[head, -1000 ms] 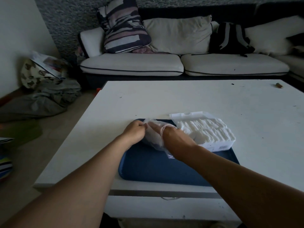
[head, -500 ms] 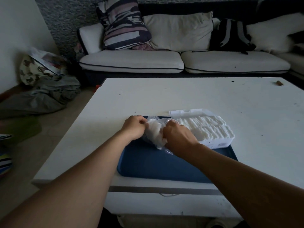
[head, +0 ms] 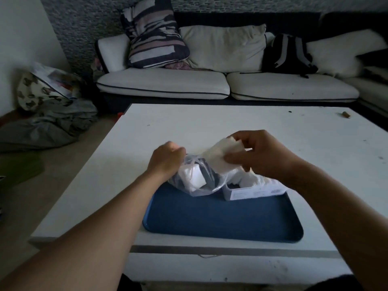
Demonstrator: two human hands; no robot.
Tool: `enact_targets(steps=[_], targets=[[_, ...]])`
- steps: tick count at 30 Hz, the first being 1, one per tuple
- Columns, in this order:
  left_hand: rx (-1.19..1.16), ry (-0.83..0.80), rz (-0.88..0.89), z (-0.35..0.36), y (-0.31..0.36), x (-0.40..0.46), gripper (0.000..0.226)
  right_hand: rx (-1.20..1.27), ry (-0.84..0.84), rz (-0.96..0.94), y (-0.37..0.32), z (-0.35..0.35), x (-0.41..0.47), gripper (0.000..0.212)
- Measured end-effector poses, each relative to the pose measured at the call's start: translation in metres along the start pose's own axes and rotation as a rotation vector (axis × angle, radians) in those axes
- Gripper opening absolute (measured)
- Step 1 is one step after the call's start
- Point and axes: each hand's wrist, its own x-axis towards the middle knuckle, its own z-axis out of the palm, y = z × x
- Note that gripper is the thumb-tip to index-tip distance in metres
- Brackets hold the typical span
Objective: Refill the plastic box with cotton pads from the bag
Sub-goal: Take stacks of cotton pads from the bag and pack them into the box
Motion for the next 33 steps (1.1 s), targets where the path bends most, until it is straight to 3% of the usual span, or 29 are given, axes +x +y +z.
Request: enact_targets(steps=[2, 3, 5, 7, 9, 12, 15, 20, 24, 33], targets=[[-0.198, 0.116, 0.059, -0.006, 0.032, -0.012, 0.034, 0.223, -0.014, 0.035, 0.005, -0.008, -0.002, 0.009], [-0.352, 0.1, 0.053, -0.009, 0.048, -0.02, 0.04, 0.308, -0.006, 0.064, 0.008, -0.009, 0.0, 0.008], [-0.668, -0.104, -0.031, -0.01, 0.073, -0.037, 0.05, 0.475, 0.011, 0.117, 0.01, -0.009, 0.005, 0.012], [-0.912, -0.433, -0.16, -0.009, 0.085, -0.055, 0.062, 0.597, -0.007, 0.113, 0.009, -0.006, 0.009, 0.039], [-1.03, -0.658, -0.203, -0.007, 0.089, -0.066, 0.074, 0.605, -0.051, 0.065, 0.009, -0.003, 0.011, 0.059], [-1.129, -0.793, -0.185, -0.009, 0.091, -0.067, 0.07, 0.532, -0.079, 0.002, 0.009, 0.0, 0.01, 0.043], [-1.086, -0.766, -0.178, -0.009, 0.087, -0.064, 0.051, 0.423, -0.055, -0.087, 0.012, 0.001, 0.008, 0.015], [-1.15, -0.701, -0.186, -0.006, 0.082, -0.06, 0.038, 0.385, 0.088, -0.221, 0.016, 0.001, 0.01, 0.025], [-1.226, -0.713, -0.229, -0.007, 0.079, -0.056, 0.044, 0.395, 0.184, -0.257, 0.016, 0.001, 0.015, 0.02], [-1.257, -0.748, -0.258, -0.012, 0.072, -0.054, 0.056, 0.466, 0.194, -0.264, 0.016, 0.001, 0.014, 0.016]])
